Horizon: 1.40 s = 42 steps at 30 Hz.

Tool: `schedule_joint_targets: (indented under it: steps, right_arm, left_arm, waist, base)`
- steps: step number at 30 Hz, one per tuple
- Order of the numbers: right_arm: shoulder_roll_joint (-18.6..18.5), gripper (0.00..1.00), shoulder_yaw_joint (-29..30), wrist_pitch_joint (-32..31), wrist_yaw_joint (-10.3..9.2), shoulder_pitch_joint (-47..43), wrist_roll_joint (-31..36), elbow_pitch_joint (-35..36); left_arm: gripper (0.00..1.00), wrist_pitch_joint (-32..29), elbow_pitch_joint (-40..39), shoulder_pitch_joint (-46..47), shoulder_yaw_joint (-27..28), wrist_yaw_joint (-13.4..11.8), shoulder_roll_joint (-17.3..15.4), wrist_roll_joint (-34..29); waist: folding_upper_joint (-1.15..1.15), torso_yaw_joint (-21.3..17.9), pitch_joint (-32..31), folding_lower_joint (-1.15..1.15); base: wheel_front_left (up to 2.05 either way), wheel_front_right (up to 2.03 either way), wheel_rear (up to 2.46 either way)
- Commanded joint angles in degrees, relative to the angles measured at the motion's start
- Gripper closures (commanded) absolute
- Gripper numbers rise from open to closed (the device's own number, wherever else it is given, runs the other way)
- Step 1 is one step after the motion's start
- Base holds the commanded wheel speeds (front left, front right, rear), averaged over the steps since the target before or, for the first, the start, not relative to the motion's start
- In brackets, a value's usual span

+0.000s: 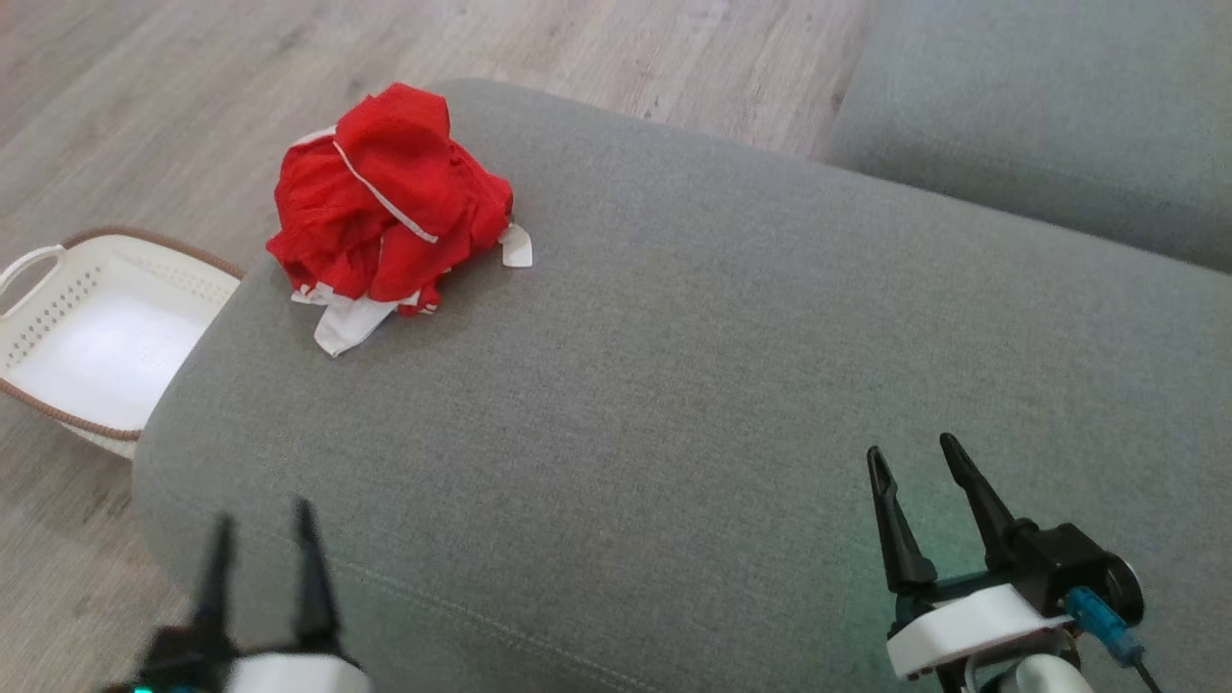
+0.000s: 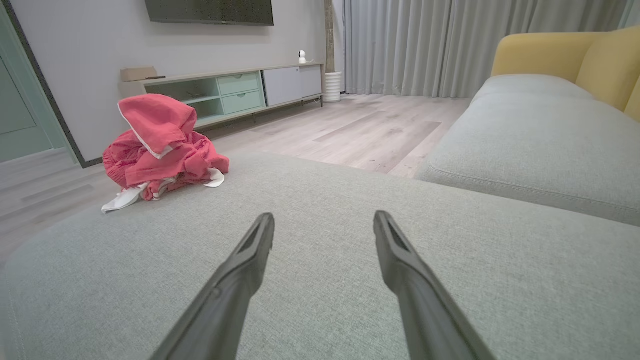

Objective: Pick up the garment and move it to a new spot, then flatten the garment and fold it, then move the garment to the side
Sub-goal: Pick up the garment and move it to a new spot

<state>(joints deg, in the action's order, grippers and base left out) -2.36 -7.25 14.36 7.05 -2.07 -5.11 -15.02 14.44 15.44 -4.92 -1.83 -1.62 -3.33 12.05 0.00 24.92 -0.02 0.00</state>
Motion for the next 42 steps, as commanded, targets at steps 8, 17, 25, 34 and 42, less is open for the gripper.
schedule_joint_targets:
  steps: [8, 17, 25, 34, 42]
  right_arm:
    - [-0.52, 0.00, 0.40, 0.63, 0.44, 3.01, 3.40, 3.52]
    - [-0.52, 0.00, -0.78, 0.63, 0.44, 6.48, 5.45, 5.03]
    - [-0.52, 0.00, -0.37, 0.63, 0.44, 9.03, 8.06, 7.68]
    - [-0.52, 0.00, 0.62, 0.63, 0.44, 10.45, 9.36, 9.40]
    - [-0.52, 0.00, 0.06, 0.63, 0.44, 10.96, 9.04, 9.67]
  left_arm:
    - [0.00, -2.31, -15.62, 15.60, 9.24, 0.53, -9.85, 0.65]
    - [0.00, -13.38, -10.70, 37.57, 9.28, 5.22, -19.99, 2.93]
    - [0.00, -22.50, 7.23, 46.70, 4.33, 8.30, -25.38, 4.77]
    - [0.00, -21.93, 21.80, 49.92, 1.19, 8.32, -26.99, 5.51]
    - [1.00, -19.62, 31.07, 52.17, 0.67, 7.80, -26.81, 5.78]
  waist:
    - [0.00, -1.79, 5.96, 0.00]
    - [0.00, -7.07, 11.28, 0.00]
    - [0.00, -13.26, 17.16, 0.00]
    - [0.00, -16.42, 22.13, 0.00]
    - [0.00, -17.28, 23.15, 0.00]
  base:
    - [0.00, 0.00, 0.00]
    - [0.00, 0.00, 0.00]
    - [0.00, 0.00, 0.00]
    - [0.00, 0.00, 0.00]
    - [0.00, 0.00, 0.00]
